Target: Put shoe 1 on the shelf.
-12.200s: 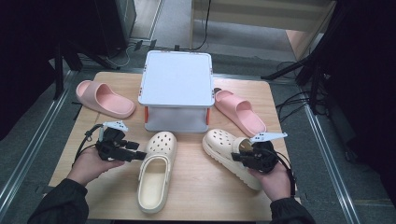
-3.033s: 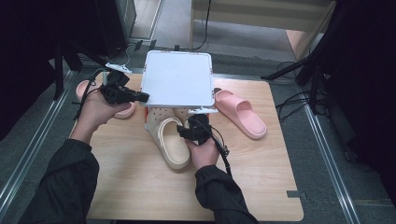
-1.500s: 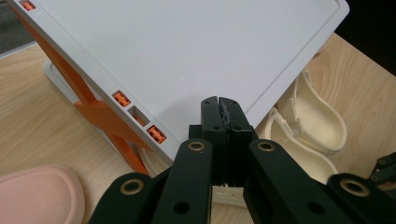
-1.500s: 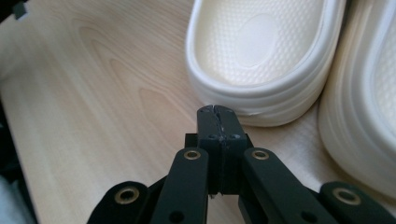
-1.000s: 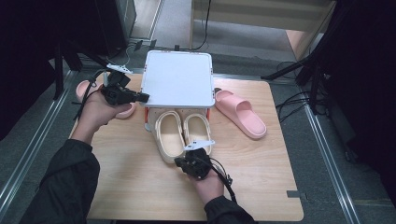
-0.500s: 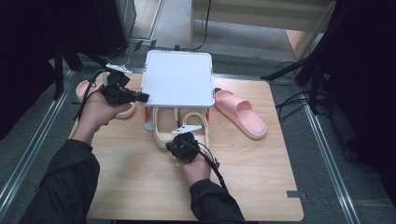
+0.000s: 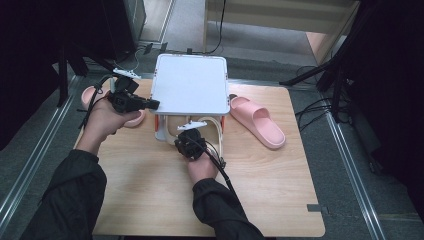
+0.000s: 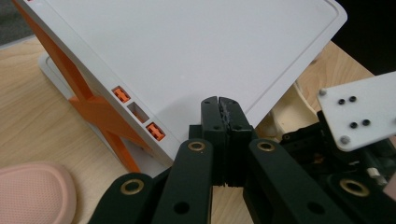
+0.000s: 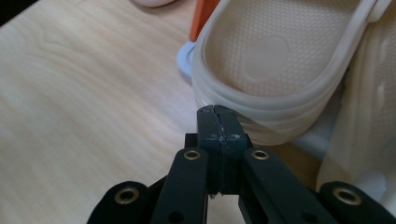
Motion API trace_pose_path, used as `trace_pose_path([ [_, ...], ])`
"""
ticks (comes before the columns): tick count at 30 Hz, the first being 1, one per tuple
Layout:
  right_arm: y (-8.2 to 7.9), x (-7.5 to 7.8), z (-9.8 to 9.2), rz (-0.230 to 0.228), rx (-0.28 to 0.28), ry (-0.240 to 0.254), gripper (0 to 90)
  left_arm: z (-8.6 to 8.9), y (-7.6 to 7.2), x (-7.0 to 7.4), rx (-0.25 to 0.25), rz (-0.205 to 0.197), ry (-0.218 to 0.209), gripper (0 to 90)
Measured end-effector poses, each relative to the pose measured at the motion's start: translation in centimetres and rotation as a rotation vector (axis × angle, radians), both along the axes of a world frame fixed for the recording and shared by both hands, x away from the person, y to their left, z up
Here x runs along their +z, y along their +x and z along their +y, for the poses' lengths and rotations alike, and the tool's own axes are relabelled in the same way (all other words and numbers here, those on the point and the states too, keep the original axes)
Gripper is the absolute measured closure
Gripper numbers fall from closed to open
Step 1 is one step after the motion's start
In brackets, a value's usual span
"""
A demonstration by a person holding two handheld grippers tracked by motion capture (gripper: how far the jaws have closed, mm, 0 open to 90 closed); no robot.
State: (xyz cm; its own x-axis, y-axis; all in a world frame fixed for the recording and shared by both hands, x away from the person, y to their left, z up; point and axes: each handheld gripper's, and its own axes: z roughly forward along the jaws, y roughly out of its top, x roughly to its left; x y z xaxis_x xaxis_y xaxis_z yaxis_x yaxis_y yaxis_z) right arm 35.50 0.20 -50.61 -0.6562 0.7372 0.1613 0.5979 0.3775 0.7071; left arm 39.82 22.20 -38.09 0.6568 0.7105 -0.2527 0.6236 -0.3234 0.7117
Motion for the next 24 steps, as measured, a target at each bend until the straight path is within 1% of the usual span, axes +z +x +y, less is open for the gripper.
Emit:
trace_pose_path([
  [3,0.5,0.0,0.1,0.016,-0.023,0.016,90.0,0.1,0.0,0.0,0.002,-0.003,0.0,89.9],
  [5,0.5,0.0,0.1,0.017,-0.022,0.021,90.0,0.1,0.0,0.0,0.001,-0.002,0.0,89.8],
  [7,0.2,0.1,-0.2,0.009,-0.004,0.035,90.0,0.1,0.0,0.0,0.001,-0.001,-0.001,89.8],
  [9,0.0,0.3,-0.4,0.011,0.0,0.046,90.0,0.1,0.0,0.0,0.002,-0.001,0.0,89.8],
  [11,-0.6,0.6,-0.8,0.009,0.009,0.067,90.0,0.1,0.0,0.0,0.003,-0.001,0.0,89.8],
  [14,-1.5,0.9,-1.5,0.009,0.023,0.085,90.0,0.1,0.0,0.0,0.004,-0.002,0.001,89.8],
  [17,-2.5,1.1,-2.5,0.008,0.044,0.093,90.0,0.1,0.0,0.0,0.005,-0.002,-0.004,89.8],
  [18,-2.9,1.2,-2.9,0.004,0.05,0.087,90.0,0.2,0.0,0.0,0.005,-0.001,-0.006,89.8],
  [21,-3.8,1.3,-4.1,0.022,0.054,0.11,90.0,0.2,0.0,0.0,0.006,0.0,-0.005,89.8],
  [22,-4.1,1.3,-4.7,0.038,0.054,0.122,90.0,0.2,0.0,0.0,0.006,0.001,-0.005,89.8],
  [24,-4.6,1.4,-5.4,0.039,0.062,0.123,90.0,0.1,0.0,0.0,0.007,0.001,-0.004,89.8],
])
